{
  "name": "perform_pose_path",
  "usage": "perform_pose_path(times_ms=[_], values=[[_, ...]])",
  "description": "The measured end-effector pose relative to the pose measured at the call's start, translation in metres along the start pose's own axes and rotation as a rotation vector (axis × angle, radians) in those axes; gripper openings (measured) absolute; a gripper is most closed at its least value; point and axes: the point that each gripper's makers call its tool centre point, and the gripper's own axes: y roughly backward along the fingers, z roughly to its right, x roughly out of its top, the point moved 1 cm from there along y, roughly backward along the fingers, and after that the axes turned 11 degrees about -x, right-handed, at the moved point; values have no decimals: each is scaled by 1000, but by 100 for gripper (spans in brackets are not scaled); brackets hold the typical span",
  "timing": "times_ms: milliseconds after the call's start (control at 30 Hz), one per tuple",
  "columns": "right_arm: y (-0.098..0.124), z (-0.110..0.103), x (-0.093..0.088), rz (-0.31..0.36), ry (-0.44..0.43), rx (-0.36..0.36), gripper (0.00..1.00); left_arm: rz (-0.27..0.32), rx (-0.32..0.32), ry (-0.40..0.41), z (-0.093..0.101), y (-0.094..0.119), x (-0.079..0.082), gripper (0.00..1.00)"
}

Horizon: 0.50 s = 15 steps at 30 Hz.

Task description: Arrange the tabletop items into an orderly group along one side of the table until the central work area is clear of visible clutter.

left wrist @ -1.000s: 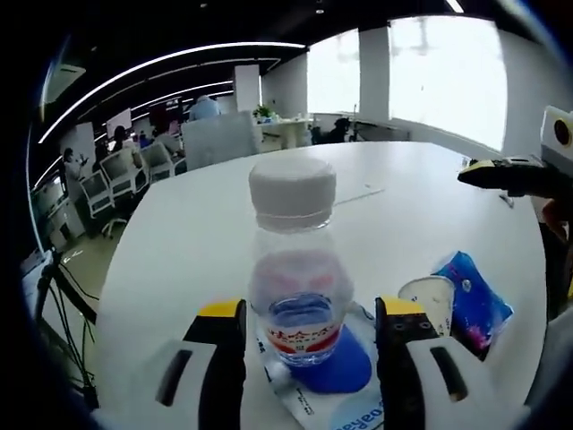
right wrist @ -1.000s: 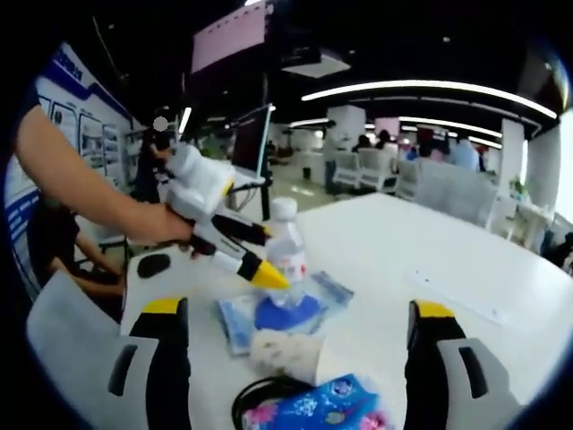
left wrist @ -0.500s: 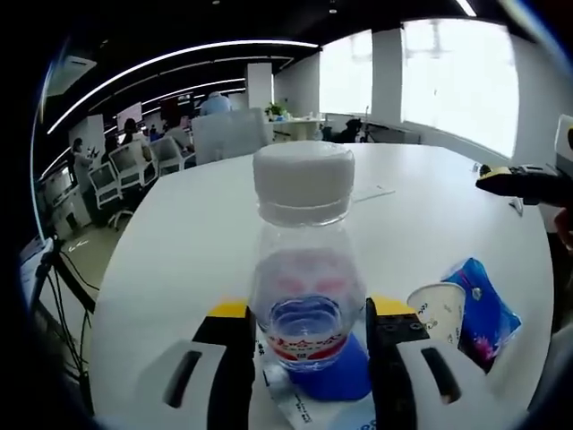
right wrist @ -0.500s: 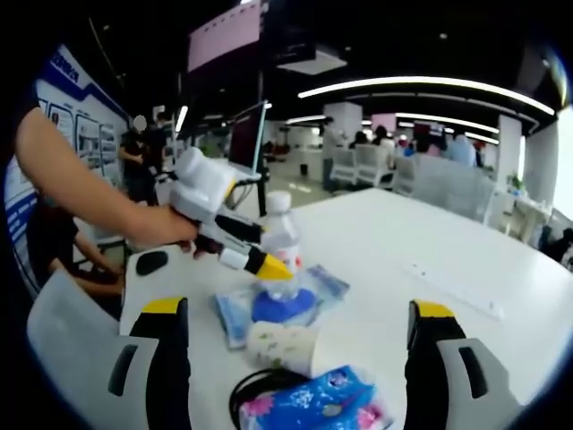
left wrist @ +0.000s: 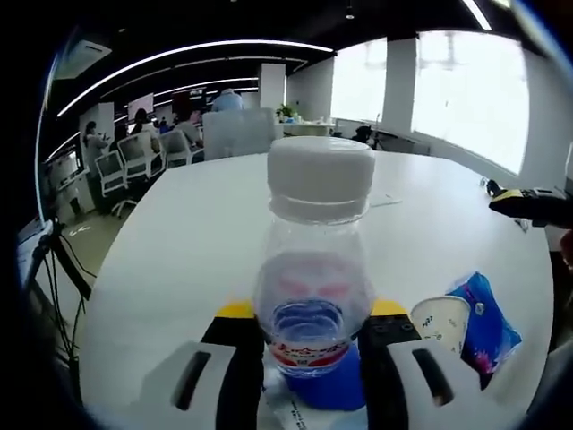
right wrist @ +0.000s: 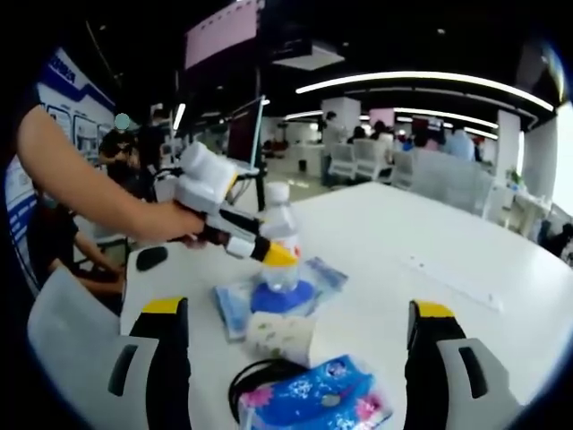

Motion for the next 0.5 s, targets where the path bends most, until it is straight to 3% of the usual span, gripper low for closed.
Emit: perform_pose_path(times_ms=[500], values=[[4,-3,-8,-10,-11,6,99,15,43,-18,-12,14,8,37]])
